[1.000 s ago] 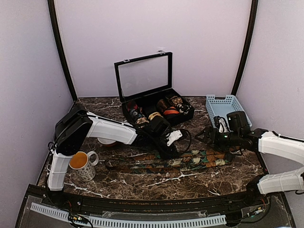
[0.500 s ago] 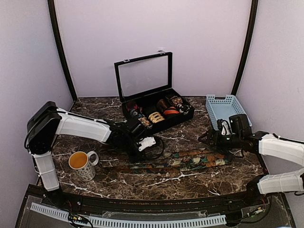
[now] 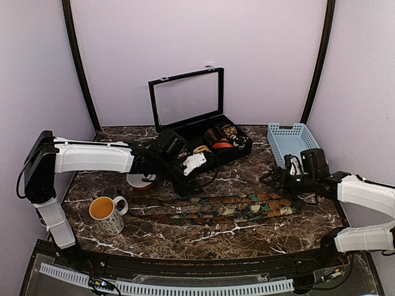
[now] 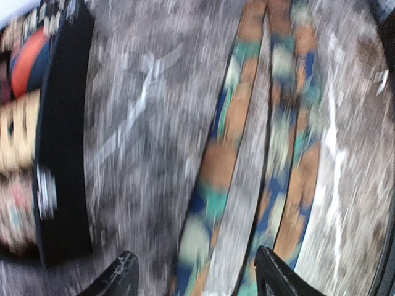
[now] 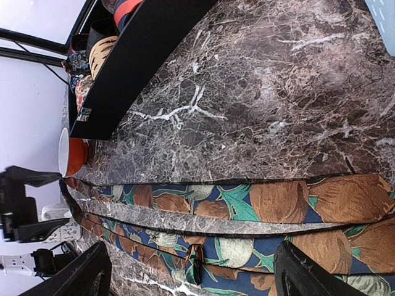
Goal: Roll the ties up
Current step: Adjust the tie at the center of the board.
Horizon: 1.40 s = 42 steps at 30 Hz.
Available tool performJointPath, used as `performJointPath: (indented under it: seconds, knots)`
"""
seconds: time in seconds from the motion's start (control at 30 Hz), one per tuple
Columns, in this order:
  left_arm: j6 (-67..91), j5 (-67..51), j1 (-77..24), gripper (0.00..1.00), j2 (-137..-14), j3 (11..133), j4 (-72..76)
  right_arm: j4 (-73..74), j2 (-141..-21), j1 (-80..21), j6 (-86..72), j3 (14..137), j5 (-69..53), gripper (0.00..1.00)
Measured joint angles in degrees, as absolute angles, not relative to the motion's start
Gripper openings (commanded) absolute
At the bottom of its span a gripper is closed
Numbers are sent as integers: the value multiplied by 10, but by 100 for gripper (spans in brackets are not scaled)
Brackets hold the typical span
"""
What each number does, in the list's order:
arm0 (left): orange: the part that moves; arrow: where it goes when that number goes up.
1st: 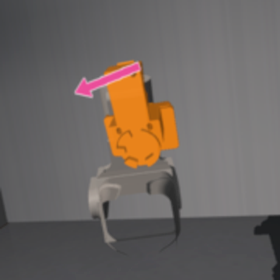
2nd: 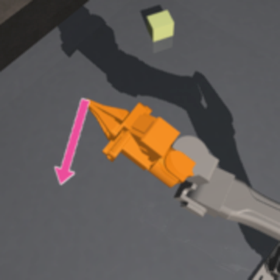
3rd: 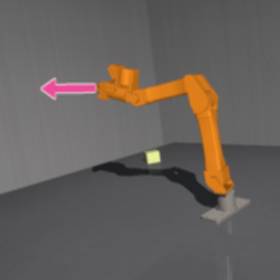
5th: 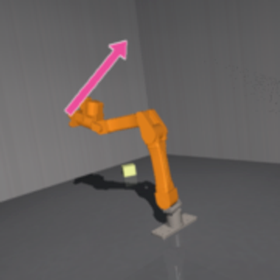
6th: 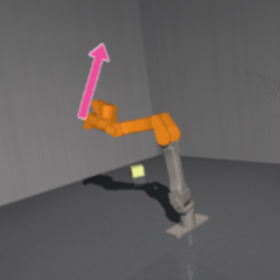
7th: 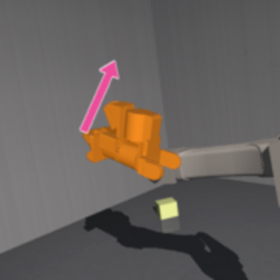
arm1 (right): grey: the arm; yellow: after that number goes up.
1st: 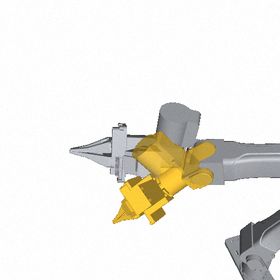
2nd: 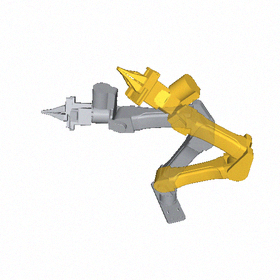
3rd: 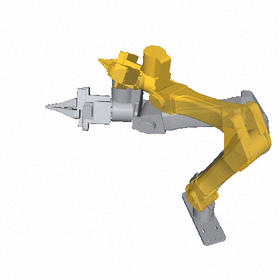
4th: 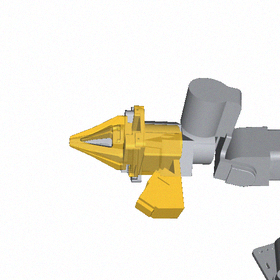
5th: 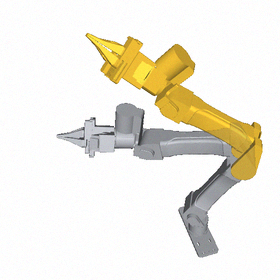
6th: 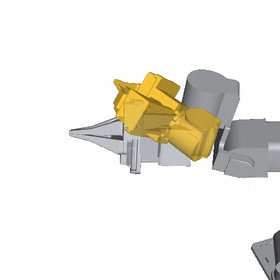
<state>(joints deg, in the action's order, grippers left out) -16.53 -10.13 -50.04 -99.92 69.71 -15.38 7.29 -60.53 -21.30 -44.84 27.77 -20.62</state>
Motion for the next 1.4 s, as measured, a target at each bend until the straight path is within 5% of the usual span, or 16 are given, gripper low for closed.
performJointPath:
  seconds: [0.4, 0.7, 0.83, 0.93, 1.1, 1.4]
  knots:
    - [-113, -190, -540, 54, -1299, 976, -49, 74, -575, -208, -448, 278, -208, 91]
    - [-136, -174, -547, 11, -1329, 972, -108, 72, -577, -203, -446, 275, -215, 91]
    - [-153, -142, -547, 4, -1254, 870, -124, 69, -579, -202, -446, 264, -219, 91]
    - [-165, -116, -545, 7, -1170, 755, -129, 69, -579, -201, -446, 257, -223, 91]
    - [-174, -81, -542, 36, -1062, 633, -149, 51, -579, -199, -445, 241, -238, 90]
    - [-154, -99, -539, 39, -1065, 716, -108, 42, -590, -199, -438, 231, -253, 86]
